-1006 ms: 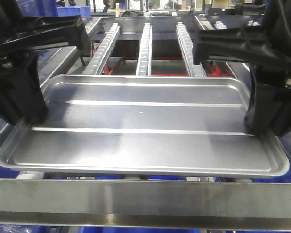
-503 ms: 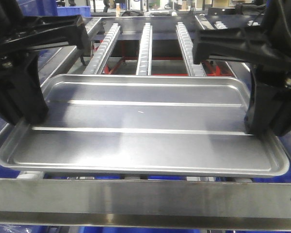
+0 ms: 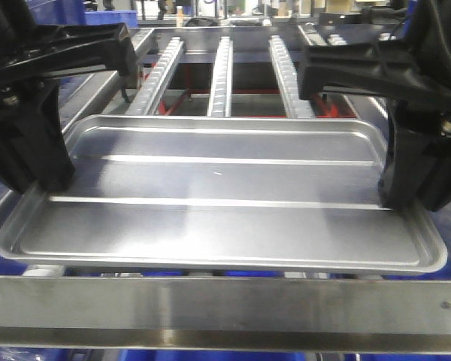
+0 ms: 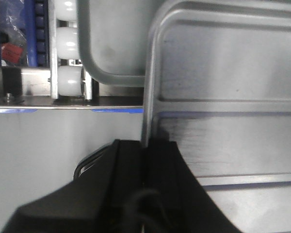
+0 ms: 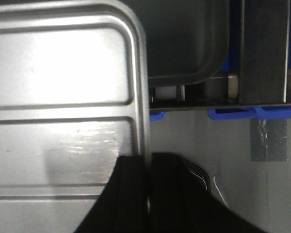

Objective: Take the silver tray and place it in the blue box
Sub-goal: 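Hold the tray level in both grippers while the base turns away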

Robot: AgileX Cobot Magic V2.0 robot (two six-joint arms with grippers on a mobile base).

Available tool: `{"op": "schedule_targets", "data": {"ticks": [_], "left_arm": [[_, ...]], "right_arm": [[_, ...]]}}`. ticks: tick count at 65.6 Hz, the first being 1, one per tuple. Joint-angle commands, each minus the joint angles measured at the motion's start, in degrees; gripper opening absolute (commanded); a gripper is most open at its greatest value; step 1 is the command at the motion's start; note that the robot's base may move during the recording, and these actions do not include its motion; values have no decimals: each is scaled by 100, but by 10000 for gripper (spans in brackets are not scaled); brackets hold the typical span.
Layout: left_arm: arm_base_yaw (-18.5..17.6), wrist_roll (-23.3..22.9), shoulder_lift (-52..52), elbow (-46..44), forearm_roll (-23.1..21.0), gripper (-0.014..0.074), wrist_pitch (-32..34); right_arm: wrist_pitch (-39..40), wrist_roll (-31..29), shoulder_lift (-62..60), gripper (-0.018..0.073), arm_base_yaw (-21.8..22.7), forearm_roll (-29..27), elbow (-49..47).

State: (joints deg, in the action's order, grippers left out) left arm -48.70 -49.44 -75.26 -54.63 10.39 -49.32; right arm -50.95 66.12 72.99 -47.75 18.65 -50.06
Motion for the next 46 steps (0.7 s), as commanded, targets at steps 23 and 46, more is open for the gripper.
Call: {"op": "schedule_targets", "data": {"ticks": [23, 46], "left_arm": [[-34, -68, 125, -146, 131, -104, 92], [-34, -68, 125, -146, 131, -104, 92]], "right_arm": [[45, 25, -164, 54, 12, 245, -125], [39, 25, -164, 54, 12, 245, -125]]}}
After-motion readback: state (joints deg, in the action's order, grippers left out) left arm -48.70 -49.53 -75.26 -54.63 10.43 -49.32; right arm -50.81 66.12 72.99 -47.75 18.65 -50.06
